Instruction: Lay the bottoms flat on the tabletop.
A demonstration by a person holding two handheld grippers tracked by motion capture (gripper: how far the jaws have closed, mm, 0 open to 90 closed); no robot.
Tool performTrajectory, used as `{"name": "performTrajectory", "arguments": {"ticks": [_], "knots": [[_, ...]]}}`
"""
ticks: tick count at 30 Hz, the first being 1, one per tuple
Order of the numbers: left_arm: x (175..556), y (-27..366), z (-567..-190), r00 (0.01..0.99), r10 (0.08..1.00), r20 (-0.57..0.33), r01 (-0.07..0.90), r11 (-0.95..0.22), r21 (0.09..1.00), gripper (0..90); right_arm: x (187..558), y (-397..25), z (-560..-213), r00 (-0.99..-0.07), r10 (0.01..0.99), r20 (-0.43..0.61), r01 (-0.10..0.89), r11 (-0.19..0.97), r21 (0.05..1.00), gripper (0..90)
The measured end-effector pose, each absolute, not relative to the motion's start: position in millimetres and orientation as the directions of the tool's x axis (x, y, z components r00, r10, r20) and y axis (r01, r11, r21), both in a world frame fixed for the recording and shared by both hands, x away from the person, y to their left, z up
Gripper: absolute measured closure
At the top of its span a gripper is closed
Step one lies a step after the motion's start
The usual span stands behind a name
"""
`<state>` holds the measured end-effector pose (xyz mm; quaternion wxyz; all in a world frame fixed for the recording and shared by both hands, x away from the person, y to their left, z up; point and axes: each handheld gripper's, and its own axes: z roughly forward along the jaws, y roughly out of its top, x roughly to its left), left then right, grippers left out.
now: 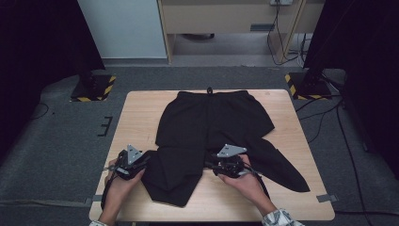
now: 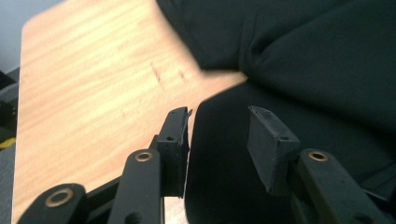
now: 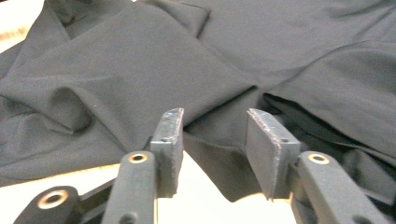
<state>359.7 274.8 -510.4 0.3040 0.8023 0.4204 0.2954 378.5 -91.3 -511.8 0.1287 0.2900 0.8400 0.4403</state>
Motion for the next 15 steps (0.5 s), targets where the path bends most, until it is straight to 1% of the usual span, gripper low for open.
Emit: {"name": "performTrajectory", "arguments": {"ticks": [4,6,8,12,15], "knots": [[364.3,276.9,-519.6,0.481,0.853,0.204,0.516,-0.464,0.72,58.1,379.7,-83.5,-516.5,-0.801,0.598,0.026,0.372,0.462,0.805,51.8],[365.2,277.6,-522.9,0.491,0.85,0.193,0.53,-0.467,0.708,59.9,379.8,-81.3,-519.8,-0.802,0.596,0.029,0.38,0.473,0.795,55.4],[365.7,278.1,-524.9,0.502,0.845,0.183,0.548,-0.474,0.689,64.6,379.5,-80.6,-523.3,-0.806,0.592,0.024,0.383,0.49,0.783,59.5],[361.5,276.5,-521.4,0.52,0.837,0.168,0.573,-0.488,0.658,78.9,379.9,-81.9,-529.4,-0.804,0.594,0.029,0.402,0.506,0.763,69.2],[354.1,274.4,-519.0,0.54,0.826,0.164,0.582,-0.506,0.637,84.4,380.9,-84.7,-532.3,-0.805,0.592,0.033,0.407,0.511,0.757,74.9]]}}
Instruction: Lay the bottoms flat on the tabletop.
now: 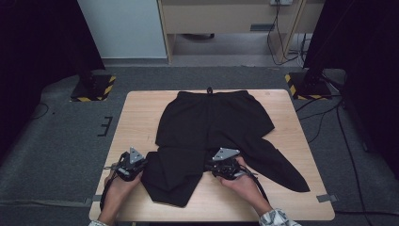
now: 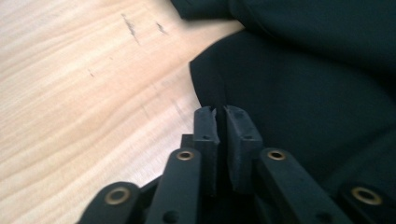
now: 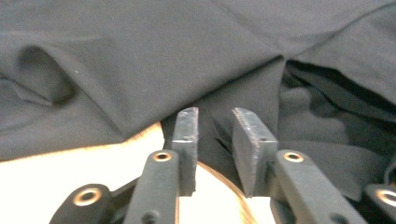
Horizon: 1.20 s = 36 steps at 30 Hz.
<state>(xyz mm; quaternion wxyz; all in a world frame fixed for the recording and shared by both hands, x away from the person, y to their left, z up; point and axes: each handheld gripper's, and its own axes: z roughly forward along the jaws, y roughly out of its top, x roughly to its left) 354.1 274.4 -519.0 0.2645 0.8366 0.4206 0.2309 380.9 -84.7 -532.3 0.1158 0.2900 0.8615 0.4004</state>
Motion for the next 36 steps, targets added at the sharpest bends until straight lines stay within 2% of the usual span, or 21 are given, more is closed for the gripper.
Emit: {"name": "performTrajectory", "arguments": {"ticks": [9,13,14,16,19,22,27,29,32,36], "knots": [[315.1,272.4,-511.1,0.556,0.817,0.153,0.632,-0.534,0.561,86.5,384.1,-91.7,-532.3,-0.804,0.595,0.027,0.408,0.517,0.752,88.5],[295.9,276.7,-509.1,0.555,0.816,0.16,0.644,-0.544,0.538,86.1,386.9,-98.3,-531.7,-0.778,0.628,0.023,0.43,0.505,0.749,89.8],[292.7,277.3,-509.0,0.554,0.816,0.166,0.642,-0.546,0.539,84.9,388.1,-101.1,-531.3,-0.775,0.632,0.021,0.432,0.505,0.747,89.8],[287.8,278.7,-508.3,0.548,0.816,0.186,0.616,-0.543,0.57,76.8,388.2,-103.5,-530.4,-0.77,0.638,0.024,0.436,0.497,0.75,89.2],[289.8,277.5,-501.5,0.535,0.821,0.197,0.563,-0.521,0.641,59.0,385.7,-103.3,-521.8,-0.777,0.629,0.025,0.415,0.481,0.772,80.6],[292.2,272.2,-496.9,0.55,0.817,0.17,0.514,-0.492,0.702,57.3,380.5,-99.1,-507.5,-0.788,0.615,0.032,0.385,0.452,0.805,74.7],[307.0,257.1,-495.9,0.574,0.798,0.182,0.471,-0.504,0.724,59.4,371.9,-78.9,-496.6,-0.825,0.564,0.039,0.35,0.454,0.819,68.7],[314.0,250.2,-498.8,0.595,0.787,0.162,0.477,-0.508,0.717,63.5,368.7,-68.1,-495.0,-0.836,0.547,0.031,0.341,0.475,0.811,65.5],[315.0,244.0,-504.4,0.609,0.772,0.181,0.485,-0.542,0.686,67.1,363.1,-50.0,-492.5,-0.854,0.519,0.043,0.332,0.479,0.812,61.8],[312.9,254.2,-504.5,0.577,0.798,0.171,0.524,-0.523,0.672,73.4,354.2,-23.4,-496.2,-0.877,0.479,0.034,0.311,0.512,0.801,51.9]]}}
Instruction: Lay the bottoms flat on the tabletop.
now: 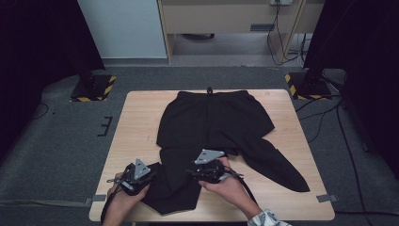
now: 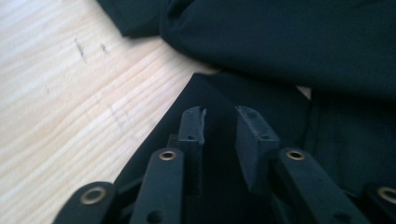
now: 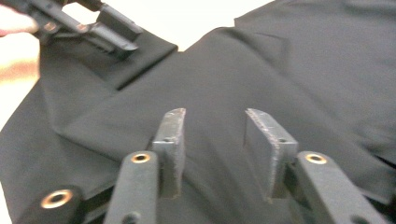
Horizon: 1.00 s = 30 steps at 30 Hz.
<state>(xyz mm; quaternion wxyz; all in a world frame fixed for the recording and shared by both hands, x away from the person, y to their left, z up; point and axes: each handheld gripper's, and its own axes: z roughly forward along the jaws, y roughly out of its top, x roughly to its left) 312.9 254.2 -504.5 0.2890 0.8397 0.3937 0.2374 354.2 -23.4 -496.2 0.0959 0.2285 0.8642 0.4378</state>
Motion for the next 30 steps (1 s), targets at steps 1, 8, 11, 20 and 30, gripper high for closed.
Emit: {"name": "performTrajectory", "arguments": {"ticks": [1,8,11,20,30], "knots": [[313.1,256.7,-504.6,0.569,0.803,0.18,0.529,-0.524,0.667,75.4,351.6,-14.7,-498.6,-0.884,0.467,0.029,0.302,0.522,0.797,48.1],[314.8,267.8,-504.6,0.526,0.827,0.198,0.544,-0.507,0.669,75.4,340.0,27.4,-504.4,-0.902,0.431,0.021,0.283,0.553,0.784,33.8],[314.1,268.0,-502.8,0.518,0.831,0.205,0.534,-0.501,0.681,74.0,338.2,40.8,-505.8,-0.9,0.436,0.025,0.29,0.553,0.781,25.6],[312.8,269.0,-500.4,0.512,0.833,0.209,0.522,-0.495,0.695,74.1,334.0,56.7,-514.5,-0.875,0.477,-0.086,0.276,0.636,0.721,55.2],[310.0,261.7,-497.3,0.547,0.816,0.187,0.493,-0.494,0.716,74.8,349.6,20.4,-508.7,-0.831,0.554,-0.048,0.33,0.56,0.76,88.4]]}}
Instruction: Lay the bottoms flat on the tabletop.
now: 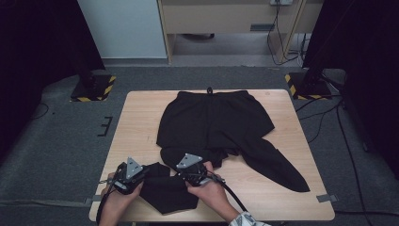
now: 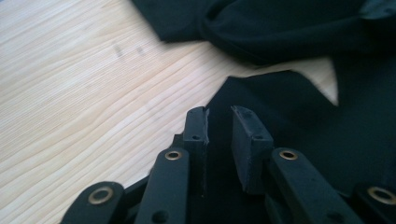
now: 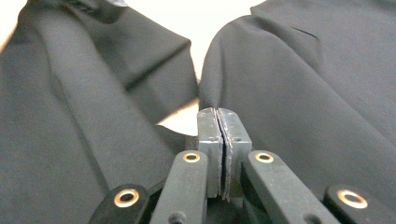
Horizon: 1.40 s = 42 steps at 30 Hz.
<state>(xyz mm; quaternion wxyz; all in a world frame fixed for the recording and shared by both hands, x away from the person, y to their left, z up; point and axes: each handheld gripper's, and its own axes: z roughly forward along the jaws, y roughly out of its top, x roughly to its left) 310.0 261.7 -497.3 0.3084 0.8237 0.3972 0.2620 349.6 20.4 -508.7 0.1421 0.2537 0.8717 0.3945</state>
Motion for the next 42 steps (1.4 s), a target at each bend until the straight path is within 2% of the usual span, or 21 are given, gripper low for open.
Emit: {"name": "performTrajectory", "arguments": {"ticks": [8,22,28,30,32,36,42], "knots": [[306.3,248.5,-503.7,0.643,0.752,0.144,0.489,-0.548,0.679,76.5,361.0,-4.0,-521.9,-0.788,0.616,-0.016,0.4,0.532,0.746,89.3],[280.0,247.3,-510.8,0.686,0.717,0.124,0.534,-0.612,0.583,79.9,374.9,2.6,-530.6,-0.788,0.615,0.01,0.418,0.524,0.742,86.6],[271.1,252.7,-508.6,0.675,0.729,0.115,0.544,-0.597,0.589,79.3,380.6,12.1,-531.6,-0.79,0.613,0.009,0.412,0.519,0.749,77.7],[274.0,254.1,-504.6,0.662,0.738,0.13,0.528,-0.582,0.619,75.8,381.5,11.9,-529.9,-0.79,0.613,0.016,0.411,0.51,0.756,71.1],[280.0,255.7,-499.5,0.642,0.754,0.137,0.505,-0.551,0.665,71.4,379.4,7.6,-523.6,-0.789,0.615,0.016,0.401,0.494,0.772,66.4],[301.7,256.6,-494.5,0.62,0.767,0.167,0.471,-0.534,0.702,70.7,374.0,-7.3,-510.5,-0.786,0.618,0.006,0.378,0.474,0.795,57.8],[335.4,259.3,-504.1,0.6,0.776,0.193,0.471,-0.538,0.699,69.7,364.6,-34.9,-506.9,-0.78,0.626,0.015,0.383,0.458,0.802,53.7]]}}
